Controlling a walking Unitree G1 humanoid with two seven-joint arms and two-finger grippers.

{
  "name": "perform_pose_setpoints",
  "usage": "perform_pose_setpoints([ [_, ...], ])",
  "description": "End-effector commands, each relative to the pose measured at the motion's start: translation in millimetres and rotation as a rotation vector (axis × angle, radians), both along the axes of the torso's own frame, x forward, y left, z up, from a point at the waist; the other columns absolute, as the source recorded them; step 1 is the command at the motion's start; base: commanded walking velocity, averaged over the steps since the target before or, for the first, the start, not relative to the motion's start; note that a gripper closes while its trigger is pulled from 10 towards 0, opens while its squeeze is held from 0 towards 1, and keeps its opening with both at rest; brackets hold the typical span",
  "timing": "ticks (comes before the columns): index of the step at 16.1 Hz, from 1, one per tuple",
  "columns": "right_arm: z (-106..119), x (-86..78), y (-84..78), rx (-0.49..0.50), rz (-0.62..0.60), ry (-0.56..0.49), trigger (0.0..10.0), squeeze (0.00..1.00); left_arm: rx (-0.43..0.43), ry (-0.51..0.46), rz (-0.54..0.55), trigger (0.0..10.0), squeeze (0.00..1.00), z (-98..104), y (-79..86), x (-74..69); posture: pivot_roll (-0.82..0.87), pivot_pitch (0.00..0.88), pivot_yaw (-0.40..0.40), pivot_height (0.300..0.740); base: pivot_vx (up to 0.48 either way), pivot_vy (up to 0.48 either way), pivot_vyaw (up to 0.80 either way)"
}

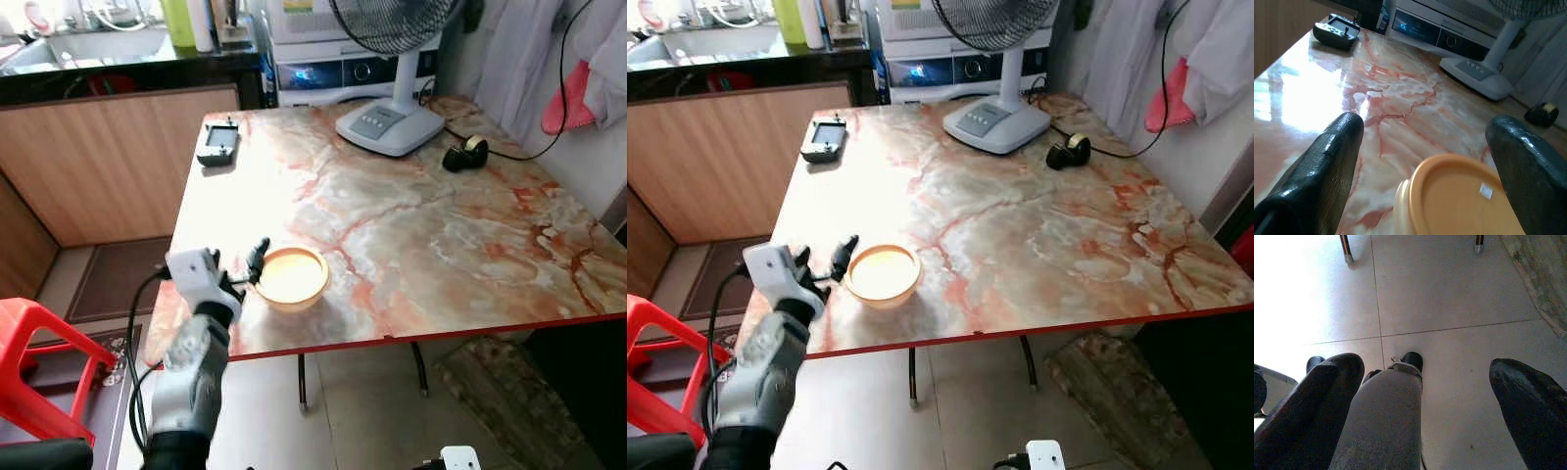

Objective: Restocking fridge

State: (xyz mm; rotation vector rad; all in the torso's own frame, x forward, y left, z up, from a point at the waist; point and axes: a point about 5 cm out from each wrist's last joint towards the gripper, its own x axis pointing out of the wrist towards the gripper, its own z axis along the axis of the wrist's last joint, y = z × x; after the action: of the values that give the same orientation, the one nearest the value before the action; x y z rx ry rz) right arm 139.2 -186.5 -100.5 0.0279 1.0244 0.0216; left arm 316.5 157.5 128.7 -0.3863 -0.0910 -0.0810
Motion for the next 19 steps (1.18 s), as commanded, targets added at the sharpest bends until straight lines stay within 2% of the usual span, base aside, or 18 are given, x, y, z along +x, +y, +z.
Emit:
perform_pose_setpoints([
  [1, -0.2, -0.3, -0.3, 0.003, -0.013, 0.003, 10.0, 0.00, -0.021, 0.021, -0.007, 10.0, 0.50, -1.8, 4.5, 3.6, 0.09, 0.031, 0.008, 0.740, 0.000, 0.000, 0.00],
  [2, -0.2, -0.2, -0.4, 0.004, -0.015, 0.003, 10.0, 0.00, -0.045, 0.029, -0.006, 10.0, 1.00, -1.8, 7.1, 5.7, 0.09, 0.031, 0.008, 0.740, 0.000, 0.000, 0.00],
  [3, -0.1, -0.1, -0.6, 0.004, -0.015, 0.003, 10.0, 0.00, -0.078, 0.036, 0.004, 10.0, 1.00, -1.3, 9.2, 7.8, 0.09, 0.032, 0.008, 0.740, 0.000, 0.000, 0.00],
  [5, 0.0, 0.0, -0.9, 0.004, -0.016, 0.003, 10.0, 0.00, -0.093, 0.035, 0.004, 10.0, 1.00, -0.7, 11.6, 10.5, 0.09, 0.033, 0.006, 0.740, 0.000, 0.000, 0.00],
  [7, 0.0, 0.1, -1.4, 0.002, -0.013, 0.004, 10.0, 0.00, -0.193, 0.062, 0.038, 10.0, 1.00, -5.6, 15.6, 14.7, 0.09, 0.031, 0.004, 0.740, 0.000, 0.000, 0.00],
  [8, 0.1, 0.2, -1.4, 0.000, -0.008, 0.004, 10.0, 0.00, -0.209, 0.087, 0.039, 10.0, 0.00, -9.6, 13.8, 17.1, 0.09, 0.032, 0.002, 0.740, 0.000, 0.000, 0.00],
  [10, 0.2, 0.3, -1.8, -0.002, 0.002, 0.004, 10.0, 0.00, -0.185, 0.135, 0.005, 10.0, 0.00, -17.8, 5.0, 18.5, 0.08, 0.028, -0.005, 0.740, 0.000, 0.000, 0.00],
  [13, 0.4, 0.6, -2.3, -0.005, 0.000, 0.002, 10.0, 0.00, -0.221, 0.140, -0.051, 10.0, 0.00, -19.0, -7.1, 18.9, 0.08, 0.027, -0.003, 0.740, 0.000, 0.000, 0.00],
  [16, 0.4, 0.8, -2.1, -0.007, 0.001, 0.003, 10.0, 0.00, -0.227, 0.157, -0.050, 10.0, 0.00, -23.5, -7.9, 21.6, 0.08, 0.025, -0.002, 0.740, 0.000, 0.000, 0.00],
  [19, 0.5, 0.8, -2.4, -0.008, 0.009, 0.003, 10.0, 0.00, -0.287, 0.175, -0.062, 10.0, 0.00, -26.6, -9.6, 21.8, 0.07, 0.014, -0.001, 0.740, 0.000, 0.000, 0.00],
])
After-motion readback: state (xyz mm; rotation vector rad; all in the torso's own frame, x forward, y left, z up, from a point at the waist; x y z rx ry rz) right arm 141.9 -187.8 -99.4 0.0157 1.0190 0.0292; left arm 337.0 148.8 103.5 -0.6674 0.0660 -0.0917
